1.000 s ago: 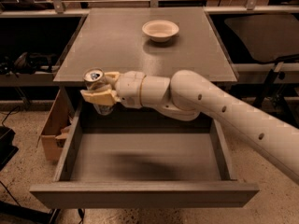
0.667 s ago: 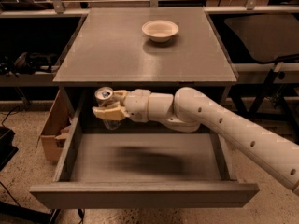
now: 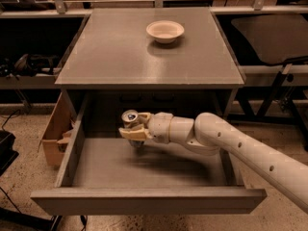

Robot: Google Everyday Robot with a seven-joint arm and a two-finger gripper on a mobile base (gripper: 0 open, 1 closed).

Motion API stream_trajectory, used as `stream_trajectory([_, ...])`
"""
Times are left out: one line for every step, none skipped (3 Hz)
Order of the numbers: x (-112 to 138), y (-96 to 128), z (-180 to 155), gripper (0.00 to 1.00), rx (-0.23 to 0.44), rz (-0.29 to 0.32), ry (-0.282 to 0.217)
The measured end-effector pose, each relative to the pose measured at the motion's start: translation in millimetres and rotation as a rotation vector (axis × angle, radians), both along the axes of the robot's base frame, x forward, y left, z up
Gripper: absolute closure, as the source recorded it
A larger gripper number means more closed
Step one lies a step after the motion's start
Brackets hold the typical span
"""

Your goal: Place redbull can into top drawer

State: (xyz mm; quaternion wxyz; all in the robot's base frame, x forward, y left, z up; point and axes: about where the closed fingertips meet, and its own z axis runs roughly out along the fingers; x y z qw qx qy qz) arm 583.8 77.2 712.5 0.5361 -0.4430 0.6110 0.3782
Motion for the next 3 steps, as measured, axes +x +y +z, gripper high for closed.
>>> stream_trajectory([0.6,-1.8,-2.1,0.84,-0.002,-0.004,-0.005])
stream_trajectory([0.5,-1.8,-2.1,0.61,-0.002,-0.004,-0.005])
stream_trajectory([0.5,-1.8,-2.1,0.38,-0.002,-0.004,-0.005])
